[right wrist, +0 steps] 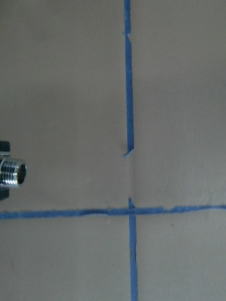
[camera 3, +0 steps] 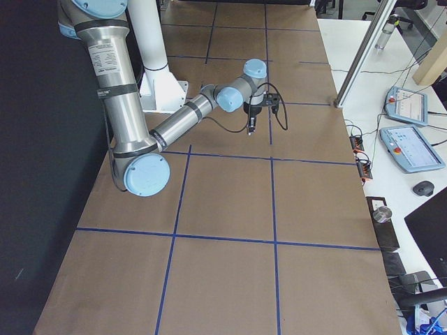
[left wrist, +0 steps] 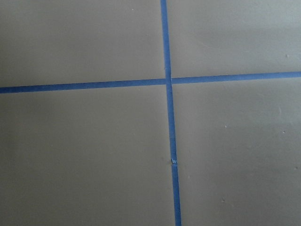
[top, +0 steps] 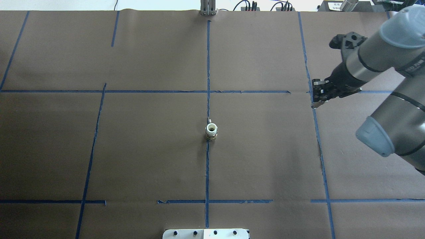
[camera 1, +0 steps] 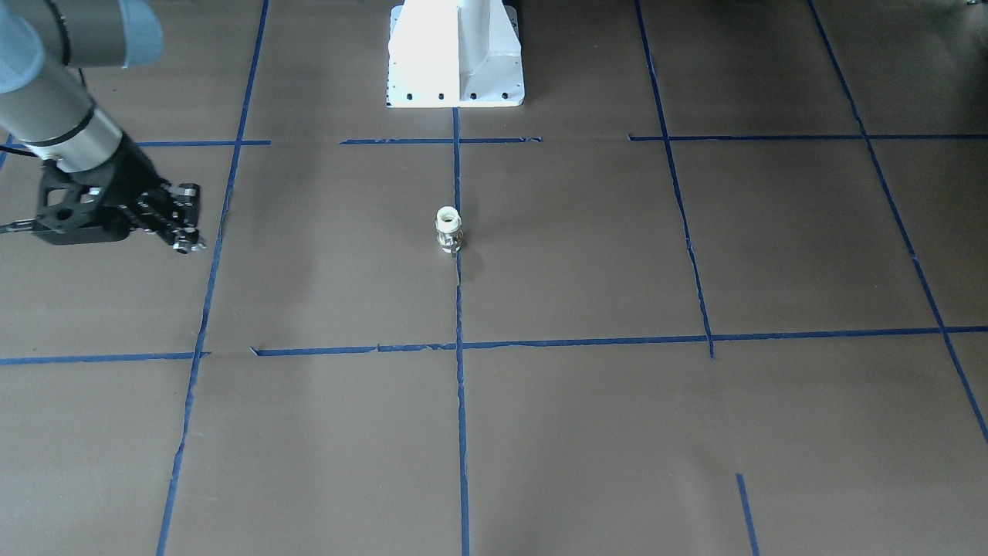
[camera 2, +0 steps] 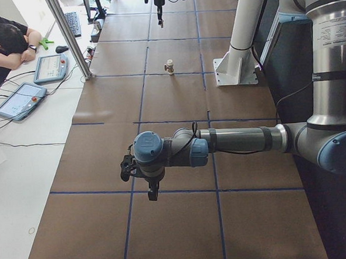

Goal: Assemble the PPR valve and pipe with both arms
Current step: 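Carry the tee fitting with the right gripper above the upright valve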

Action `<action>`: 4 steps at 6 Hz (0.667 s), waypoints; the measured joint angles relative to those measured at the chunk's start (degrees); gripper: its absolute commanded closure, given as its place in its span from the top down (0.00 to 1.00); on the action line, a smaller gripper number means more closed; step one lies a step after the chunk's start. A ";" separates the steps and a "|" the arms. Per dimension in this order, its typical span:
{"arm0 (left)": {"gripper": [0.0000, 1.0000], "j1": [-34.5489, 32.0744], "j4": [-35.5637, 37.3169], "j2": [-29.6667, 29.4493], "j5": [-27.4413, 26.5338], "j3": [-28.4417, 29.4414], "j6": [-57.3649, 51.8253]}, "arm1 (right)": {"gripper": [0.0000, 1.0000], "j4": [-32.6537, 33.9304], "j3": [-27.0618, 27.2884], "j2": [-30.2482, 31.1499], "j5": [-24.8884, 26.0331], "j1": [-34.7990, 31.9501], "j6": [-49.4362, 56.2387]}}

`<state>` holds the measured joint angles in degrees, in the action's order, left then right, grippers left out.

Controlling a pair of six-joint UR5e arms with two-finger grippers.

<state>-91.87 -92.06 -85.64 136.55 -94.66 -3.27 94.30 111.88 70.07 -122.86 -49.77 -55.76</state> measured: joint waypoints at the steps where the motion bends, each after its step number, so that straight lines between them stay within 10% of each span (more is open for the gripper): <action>1: 1.00 0.05 0.16 0.17 -1.28 -0.59 0.03 | 0.00 5.88 -0.21 -6.74 2.43 3.28 -5.55; 4: 1.00 0.11 0.17 0.29 -1.97 -1.29 -0.04 | 0.00 13.29 -4.94 -23.35 13.68 15.21 -25.46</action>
<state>-91.76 -91.89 -85.35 134.58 -95.95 -3.31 107.59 106.94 46.73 -109.18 -34.56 -81.22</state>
